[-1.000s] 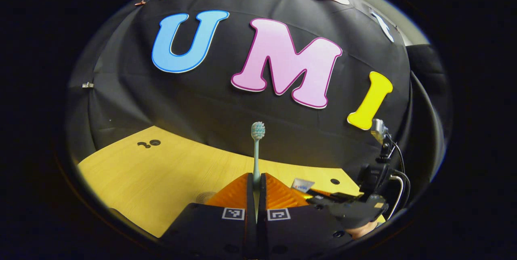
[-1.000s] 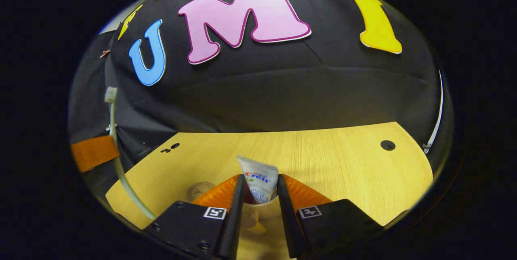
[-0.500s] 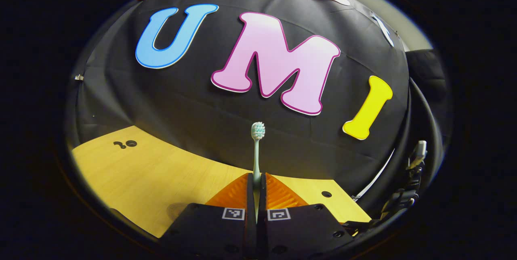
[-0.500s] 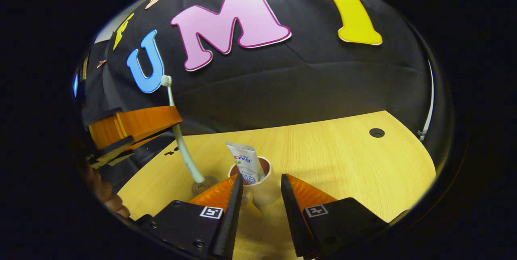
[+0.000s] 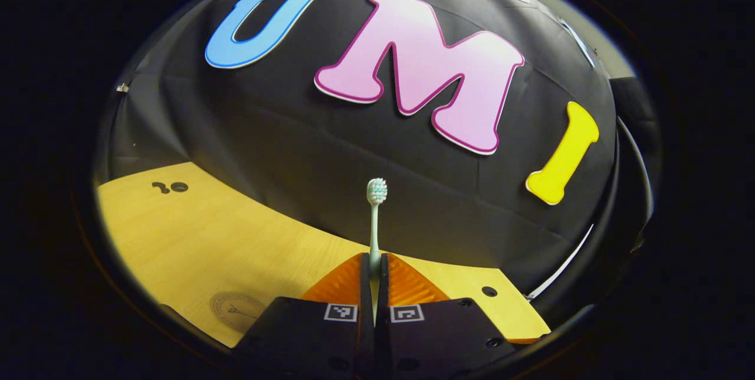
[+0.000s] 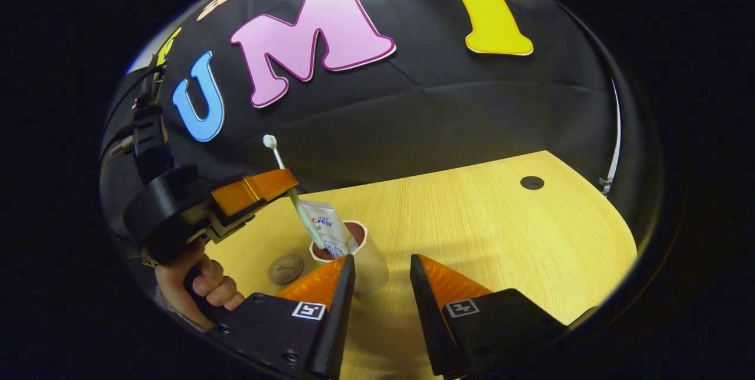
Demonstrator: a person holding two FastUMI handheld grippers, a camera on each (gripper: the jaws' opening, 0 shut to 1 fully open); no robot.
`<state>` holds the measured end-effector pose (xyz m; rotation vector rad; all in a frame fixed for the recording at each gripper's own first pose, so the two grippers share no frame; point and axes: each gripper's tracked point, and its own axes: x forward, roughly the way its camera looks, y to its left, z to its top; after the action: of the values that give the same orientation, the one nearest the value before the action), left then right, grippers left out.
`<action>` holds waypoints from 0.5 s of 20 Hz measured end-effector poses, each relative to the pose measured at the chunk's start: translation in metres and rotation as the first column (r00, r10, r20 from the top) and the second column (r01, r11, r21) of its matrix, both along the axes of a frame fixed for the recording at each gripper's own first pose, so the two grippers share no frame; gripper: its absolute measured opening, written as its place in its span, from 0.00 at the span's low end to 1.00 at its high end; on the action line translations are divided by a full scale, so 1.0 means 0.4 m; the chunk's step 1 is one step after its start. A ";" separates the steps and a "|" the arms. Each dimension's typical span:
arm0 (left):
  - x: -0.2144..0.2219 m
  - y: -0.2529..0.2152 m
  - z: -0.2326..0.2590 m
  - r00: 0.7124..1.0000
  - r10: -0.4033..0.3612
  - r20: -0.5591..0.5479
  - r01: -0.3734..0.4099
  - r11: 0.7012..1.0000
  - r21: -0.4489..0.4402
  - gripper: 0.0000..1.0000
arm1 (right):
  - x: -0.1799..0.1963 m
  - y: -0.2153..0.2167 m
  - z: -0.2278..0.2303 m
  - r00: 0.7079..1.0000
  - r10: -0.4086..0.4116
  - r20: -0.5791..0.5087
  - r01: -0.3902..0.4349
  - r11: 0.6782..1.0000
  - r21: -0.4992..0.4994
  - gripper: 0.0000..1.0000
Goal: Put the toothbrush and toothpaste on the desktop into the cup, then pick up the cup and place it on the coaster on the desktop.
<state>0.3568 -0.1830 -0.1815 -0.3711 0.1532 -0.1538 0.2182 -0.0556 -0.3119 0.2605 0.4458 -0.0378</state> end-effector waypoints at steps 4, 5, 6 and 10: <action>-0.007 -0.025 -0.048 0.999 -0.024 -0.029 0.024 1.000 0.020 0.06 | -0.009 0.001 -0.017 1.000 0.003 -0.018 -0.003 1.000 -0.006 0.59; -0.015 -0.028 -0.063 0.999 -0.028 -0.037 0.029 0.999 0.032 0.06 | -0.009 -0.002 -0.020 1.000 -0.003 -0.021 0.003 1.000 -0.005 0.59; -0.025 -0.029 -0.077 0.999 -0.031 -0.045 0.033 0.998 0.044 0.06 | -0.007 -0.005 -0.021 1.000 -0.008 -0.022 0.008 1.000 -0.002 0.58; -0.055 -0.036 -0.114 0.998 -0.044 -0.051 0.047 0.998 0.046 0.06 | -0.002 -0.014 -0.022 0.999 -0.024 -0.023 0.024 1.000 0.003 0.59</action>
<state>0.3348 -0.1974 -0.2273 -0.3246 0.2141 -0.1858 0.2175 -0.0613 -0.3208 0.2693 0.4657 -0.0637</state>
